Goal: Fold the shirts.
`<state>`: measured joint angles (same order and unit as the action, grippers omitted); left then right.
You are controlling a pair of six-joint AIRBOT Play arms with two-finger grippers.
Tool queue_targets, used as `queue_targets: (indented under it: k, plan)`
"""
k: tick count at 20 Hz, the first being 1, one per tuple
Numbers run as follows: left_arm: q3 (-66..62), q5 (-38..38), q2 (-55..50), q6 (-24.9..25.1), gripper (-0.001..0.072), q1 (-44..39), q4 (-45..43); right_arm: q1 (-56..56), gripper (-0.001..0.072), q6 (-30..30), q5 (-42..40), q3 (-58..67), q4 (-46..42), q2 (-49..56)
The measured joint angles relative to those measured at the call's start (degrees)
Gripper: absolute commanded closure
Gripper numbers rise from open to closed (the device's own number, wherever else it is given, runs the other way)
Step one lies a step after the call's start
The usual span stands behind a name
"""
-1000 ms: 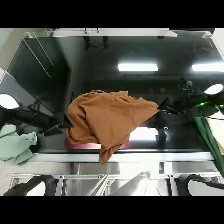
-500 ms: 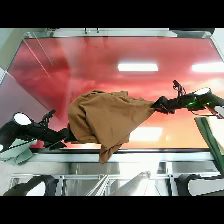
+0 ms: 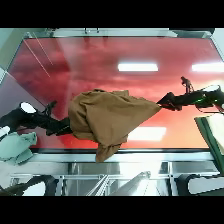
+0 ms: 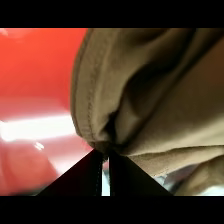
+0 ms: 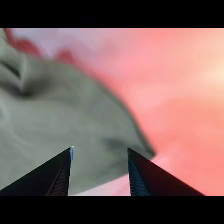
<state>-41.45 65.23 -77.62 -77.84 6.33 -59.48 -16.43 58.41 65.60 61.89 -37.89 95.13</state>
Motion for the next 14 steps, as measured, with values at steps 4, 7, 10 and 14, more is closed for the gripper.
queue_targets:
  k: [4, 7, 10, 14]
  plan:
    - [-3.4, 3.0, -0.7, 0.9, 0.0694, 0.0, 0.3, -2.4, 0.0273, 0.9, -0.5, 0.8, 1.0, 1.8]
    - [-4.3, 4.0, -0.9, 1.2, 0.0694, 0.0, 0.5, -0.8, 0.0307, 1.1, 1.0, 1.0, 2.5, 4.3]
    - [-4.7, 4.7, -0.9, 1.3, 0.0694, 0.0, 0.9, 2.8, 0.0527, 0.3, 3.5, 1.1, 3.5, 6.3]
    - [-5.3, 6.4, 0.5, 1.9, 0.0695, 0.0, 3.3, 6.8, 0.0686, -4.9, 8.3, 1.6, 6.9, 7.4]
